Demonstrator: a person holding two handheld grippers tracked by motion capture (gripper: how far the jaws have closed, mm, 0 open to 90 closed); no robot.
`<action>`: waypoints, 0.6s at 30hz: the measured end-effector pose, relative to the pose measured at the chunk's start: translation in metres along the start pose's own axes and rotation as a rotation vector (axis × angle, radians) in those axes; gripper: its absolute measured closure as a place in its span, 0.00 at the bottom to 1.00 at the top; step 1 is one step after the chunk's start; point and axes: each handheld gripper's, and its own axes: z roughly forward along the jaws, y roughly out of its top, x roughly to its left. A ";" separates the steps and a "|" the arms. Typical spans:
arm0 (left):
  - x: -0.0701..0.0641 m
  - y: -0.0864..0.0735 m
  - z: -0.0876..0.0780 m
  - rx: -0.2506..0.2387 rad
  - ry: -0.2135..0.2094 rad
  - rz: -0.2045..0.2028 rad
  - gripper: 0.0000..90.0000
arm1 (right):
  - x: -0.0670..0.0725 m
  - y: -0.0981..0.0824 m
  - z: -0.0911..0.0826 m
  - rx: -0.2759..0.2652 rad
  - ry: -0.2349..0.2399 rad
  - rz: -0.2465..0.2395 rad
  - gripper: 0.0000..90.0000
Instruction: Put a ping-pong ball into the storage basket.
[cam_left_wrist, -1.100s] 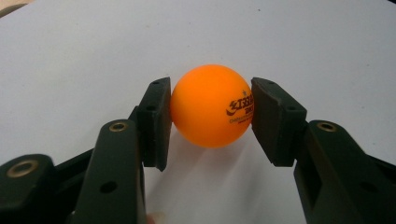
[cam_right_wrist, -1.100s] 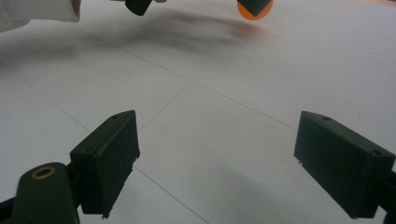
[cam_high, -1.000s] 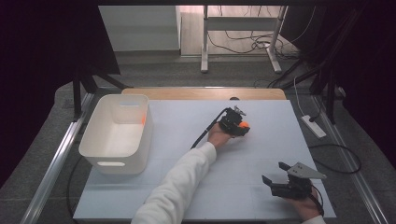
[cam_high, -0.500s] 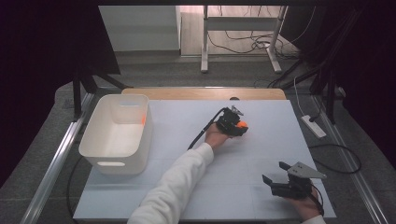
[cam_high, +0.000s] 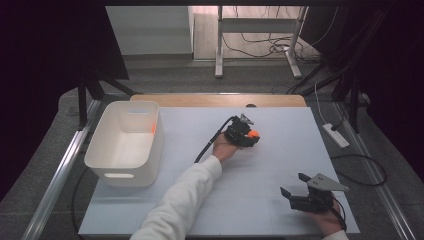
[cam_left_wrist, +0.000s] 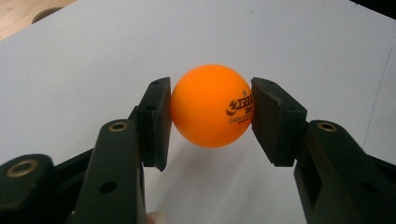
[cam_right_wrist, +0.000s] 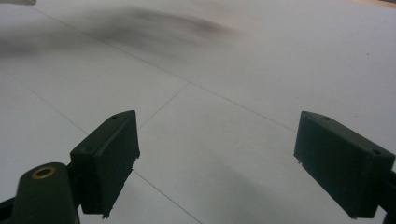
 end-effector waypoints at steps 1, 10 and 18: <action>0.000 -0.001 -0.002 -0.004 0.002 -0.001 0.56 | 0.000 0.000 0.000 0.000 0.000 0.000 0.15; 0.002 -0.007 -0.014 -0.004 0.019 -0.002 0.56 | 0.001 0.001 0.000 0.001 -0.001 -0.007 0.15; 0.002 -0.010 -0.020 -0.014 0.020 -0.001 0.56 | 0.000 0.000 0.000 -0.001 0.002 0.000 0.15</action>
